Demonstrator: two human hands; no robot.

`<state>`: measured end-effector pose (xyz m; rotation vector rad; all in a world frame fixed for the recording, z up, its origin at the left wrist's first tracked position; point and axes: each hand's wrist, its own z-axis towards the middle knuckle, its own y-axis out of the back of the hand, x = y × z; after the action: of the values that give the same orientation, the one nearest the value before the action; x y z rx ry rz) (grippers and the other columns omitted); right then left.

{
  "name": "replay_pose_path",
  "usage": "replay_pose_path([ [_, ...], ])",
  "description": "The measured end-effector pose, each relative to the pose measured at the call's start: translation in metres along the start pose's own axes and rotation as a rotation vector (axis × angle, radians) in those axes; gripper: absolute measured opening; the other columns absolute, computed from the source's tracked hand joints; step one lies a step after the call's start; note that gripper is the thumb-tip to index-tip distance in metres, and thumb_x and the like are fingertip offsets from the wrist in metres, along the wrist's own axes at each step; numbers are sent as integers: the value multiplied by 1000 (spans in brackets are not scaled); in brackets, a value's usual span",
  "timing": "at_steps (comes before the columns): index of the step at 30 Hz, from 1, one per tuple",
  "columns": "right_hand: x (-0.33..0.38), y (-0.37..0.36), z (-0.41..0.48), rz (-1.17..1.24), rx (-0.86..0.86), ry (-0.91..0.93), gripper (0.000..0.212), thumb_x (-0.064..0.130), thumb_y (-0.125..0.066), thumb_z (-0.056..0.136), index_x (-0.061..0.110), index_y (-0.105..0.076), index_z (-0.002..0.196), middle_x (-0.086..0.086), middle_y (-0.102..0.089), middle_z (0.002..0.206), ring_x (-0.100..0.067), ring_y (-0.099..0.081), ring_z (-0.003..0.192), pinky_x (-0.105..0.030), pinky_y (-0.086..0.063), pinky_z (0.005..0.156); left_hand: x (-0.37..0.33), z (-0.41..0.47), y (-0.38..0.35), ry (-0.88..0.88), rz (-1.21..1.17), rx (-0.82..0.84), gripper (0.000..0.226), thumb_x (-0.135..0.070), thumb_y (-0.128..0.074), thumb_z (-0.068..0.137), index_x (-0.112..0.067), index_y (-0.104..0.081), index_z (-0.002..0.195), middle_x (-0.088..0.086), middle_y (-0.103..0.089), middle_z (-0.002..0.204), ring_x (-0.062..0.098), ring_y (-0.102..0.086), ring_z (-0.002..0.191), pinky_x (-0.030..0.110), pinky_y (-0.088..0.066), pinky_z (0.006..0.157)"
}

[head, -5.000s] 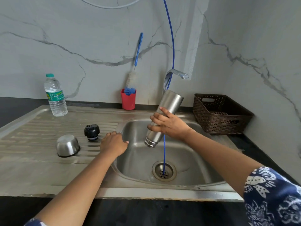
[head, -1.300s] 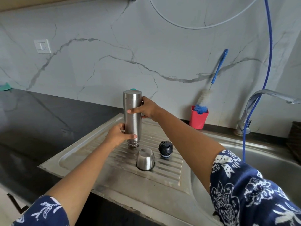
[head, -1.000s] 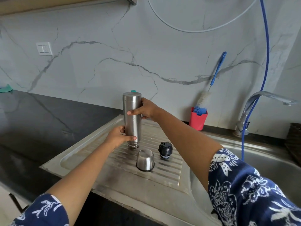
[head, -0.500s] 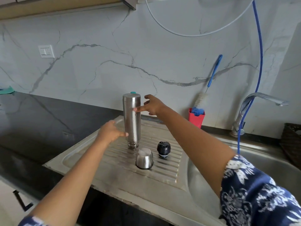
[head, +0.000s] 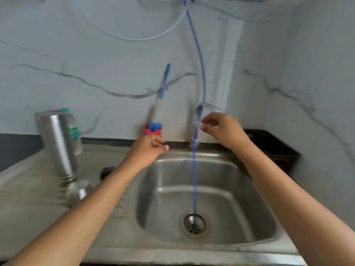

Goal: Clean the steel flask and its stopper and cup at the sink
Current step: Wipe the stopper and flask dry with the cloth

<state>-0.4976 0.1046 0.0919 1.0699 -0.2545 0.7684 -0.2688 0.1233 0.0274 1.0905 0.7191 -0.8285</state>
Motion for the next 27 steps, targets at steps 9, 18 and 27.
replay_pose_path([
  [9, -182, 104, -17, -284, -24, -356, 19, 20, -62, 90, 15, -68, 108, -6, -67, 114, -22, -60, 106, -29, -45, 94, -94, 52, -212, 396, -472, 395, 15, -28, -56, 94, -15, -58, 101, 4, -54, 95, 12, -49, 72, 27, -41, 61],
  [18, -245, 72, 63, -580, 455, -375, 40, 14, -55, 93, 14, -53, 132, -11, -52, 136, -26, -50, 121, -31, -41, 100, -93, 85, -285, 501, -635, 341, 22, -18, -42, 101, -7, -55, 115, 7, -61, 85, 19, -57, 73, 29, -44, 58],
  [27, -268, 41, 94, -752, 774, -376, 60, 23, -79, 71, 18, -54, 125, -8, -57, 127, -26, -56, 111, -44, -46, 98, -47, 87, -295, 296, -498, 327, 29, -20, -31, 102, -28, -55, 118, 3, -67, 97, 22, -61, 87, 47, -52, 85],
])
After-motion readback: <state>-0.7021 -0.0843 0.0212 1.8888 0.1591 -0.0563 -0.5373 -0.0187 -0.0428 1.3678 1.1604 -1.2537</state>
